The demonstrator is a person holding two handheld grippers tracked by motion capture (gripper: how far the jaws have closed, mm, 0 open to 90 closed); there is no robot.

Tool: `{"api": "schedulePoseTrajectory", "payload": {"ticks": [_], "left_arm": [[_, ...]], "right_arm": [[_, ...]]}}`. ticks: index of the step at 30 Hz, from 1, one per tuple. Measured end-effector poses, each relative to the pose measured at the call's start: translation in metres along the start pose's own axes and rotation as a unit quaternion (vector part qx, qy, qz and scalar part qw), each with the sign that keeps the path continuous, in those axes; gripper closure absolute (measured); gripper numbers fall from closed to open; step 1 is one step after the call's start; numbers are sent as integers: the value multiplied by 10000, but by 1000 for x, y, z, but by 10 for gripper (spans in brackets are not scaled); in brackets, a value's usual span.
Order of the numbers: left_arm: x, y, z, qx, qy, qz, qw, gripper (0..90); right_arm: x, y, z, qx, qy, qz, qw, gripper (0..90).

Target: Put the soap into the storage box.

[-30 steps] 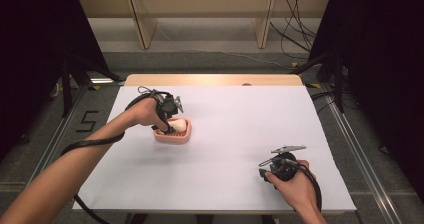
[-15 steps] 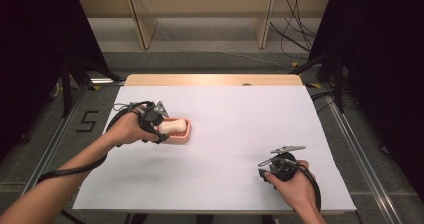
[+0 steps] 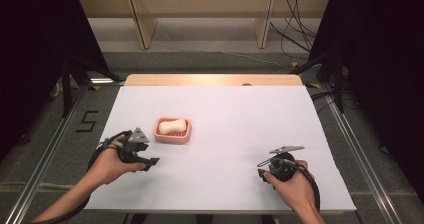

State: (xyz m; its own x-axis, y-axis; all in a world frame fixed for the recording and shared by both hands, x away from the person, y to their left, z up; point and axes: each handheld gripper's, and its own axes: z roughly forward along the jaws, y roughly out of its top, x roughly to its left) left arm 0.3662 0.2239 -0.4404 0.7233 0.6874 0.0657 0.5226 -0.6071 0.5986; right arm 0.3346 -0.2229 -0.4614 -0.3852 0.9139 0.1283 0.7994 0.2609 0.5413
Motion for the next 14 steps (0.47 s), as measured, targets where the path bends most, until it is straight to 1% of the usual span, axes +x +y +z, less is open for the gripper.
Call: {"api": "schedulePoseTrajectory", "payload": {"ticks": [1,2,3,4,5,6,7,8,9,10,11,12,13,14], "left_arm": [[-5,-13,2,-192,39,-151,9997,356],[-5,-13,2,-192,39,-151,9997,356],[-5,-20,2,-253,123,-48,9996,356],[-8,-26,3,-284,89,-222,9993,356],[-10,-32,4,-352,119,-192,9991,359],[-12,-38,5,-332,140,-138,9993,359],[-19,-47,5,-229,37,-288,9993,353],[-19,-47,5,-229,37,-288,9993,351],[-20,-49,3,-281,21,-350,9990,351],[-18,-49,2,-287,40,-123,9995,351],[-19,-50,-1,-289,30,-215,9993,355],[-19,-50,-1,-289,30,-215,9993,361],[-17,-50,-2,-270,50,-322,9991,366],[-17,-50,-2,-270,50,-322,9991,369]], "right_arm": [[1,0,0,1,16,23,10000,536],[1,0,0,1,16,23,10000,536],[1,0,0,-7,14,-21,10000,536],[1,0,0,-7,14,-21,10000,536],[1,0,0,-8,4,-26,10000,536],[1,0,0,-8,4,-26,10000,536],[0,0,1,13,-56,-58,10000,536],[0,0,1,13,-56,-58,10000,536],[1,1,-1,106,-99,-89,9999,536],[1,0,-1,117,-88,-121,9998,535],[1,-1,0,15,-81,-157,9998,535],[1,-1,0,15,-81,-157,9998,535],[1,0,0,40,-7,-140,9999,534],[1,0,0,40,-7,-140,9999,534]]}}
